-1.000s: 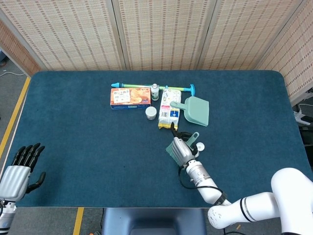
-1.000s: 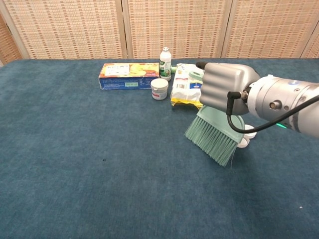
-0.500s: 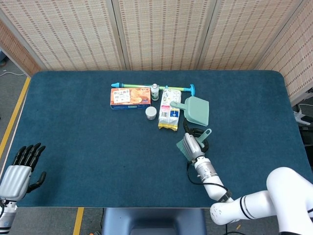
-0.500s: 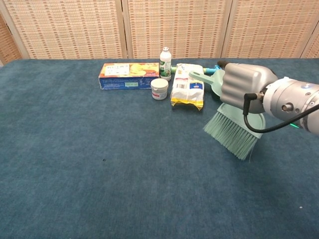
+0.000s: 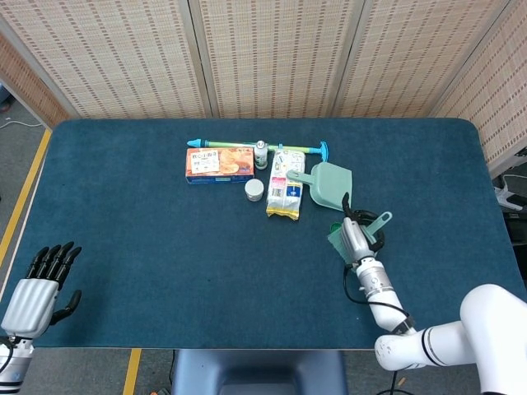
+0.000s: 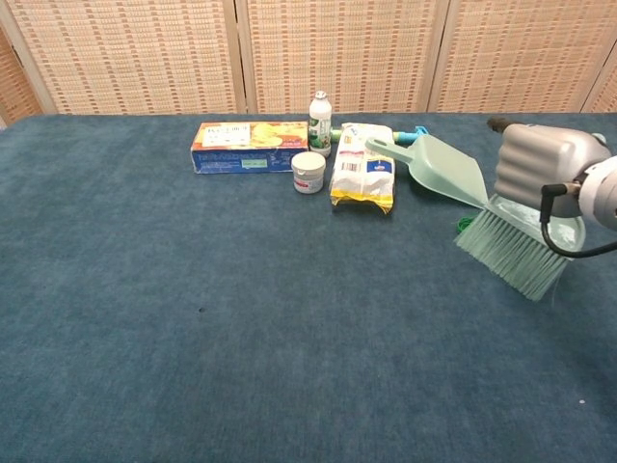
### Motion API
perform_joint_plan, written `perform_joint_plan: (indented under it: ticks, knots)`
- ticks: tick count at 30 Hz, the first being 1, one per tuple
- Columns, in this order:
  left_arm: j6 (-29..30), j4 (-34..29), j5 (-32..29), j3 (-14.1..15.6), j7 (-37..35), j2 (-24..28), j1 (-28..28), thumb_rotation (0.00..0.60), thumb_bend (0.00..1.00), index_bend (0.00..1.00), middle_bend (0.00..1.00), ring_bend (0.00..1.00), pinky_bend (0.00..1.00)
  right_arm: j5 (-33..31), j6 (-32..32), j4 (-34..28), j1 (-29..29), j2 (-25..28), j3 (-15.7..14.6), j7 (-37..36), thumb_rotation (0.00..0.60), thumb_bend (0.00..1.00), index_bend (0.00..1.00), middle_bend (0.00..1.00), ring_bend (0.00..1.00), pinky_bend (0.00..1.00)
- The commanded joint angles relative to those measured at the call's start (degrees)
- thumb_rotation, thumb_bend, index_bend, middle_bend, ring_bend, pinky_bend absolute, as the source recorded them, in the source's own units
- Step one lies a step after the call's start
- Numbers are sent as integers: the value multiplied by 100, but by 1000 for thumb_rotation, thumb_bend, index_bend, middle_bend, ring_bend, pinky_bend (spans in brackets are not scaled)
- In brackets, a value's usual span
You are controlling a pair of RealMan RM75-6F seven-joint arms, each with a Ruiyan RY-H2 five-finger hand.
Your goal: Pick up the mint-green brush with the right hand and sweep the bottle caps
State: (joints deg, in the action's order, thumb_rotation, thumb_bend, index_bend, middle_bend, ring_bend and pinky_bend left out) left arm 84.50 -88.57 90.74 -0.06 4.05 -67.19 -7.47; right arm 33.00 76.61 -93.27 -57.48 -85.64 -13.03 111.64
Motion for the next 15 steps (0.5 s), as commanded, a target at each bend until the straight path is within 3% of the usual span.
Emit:
perform_joint_plan:
  ticks: [1,15]
  knots:
    - [-16,6,-4,4,42,-24,-5,600,416,0,0,0,54,8,-42,168,105,105,-97,-152,600,440,885,808,516,54]
    - [-202,36,-98,15,403,-186,-64,600,416,0,0,0,54,-99,-610,1639,650,196,-363,-751,600,441,885,808,516,54]
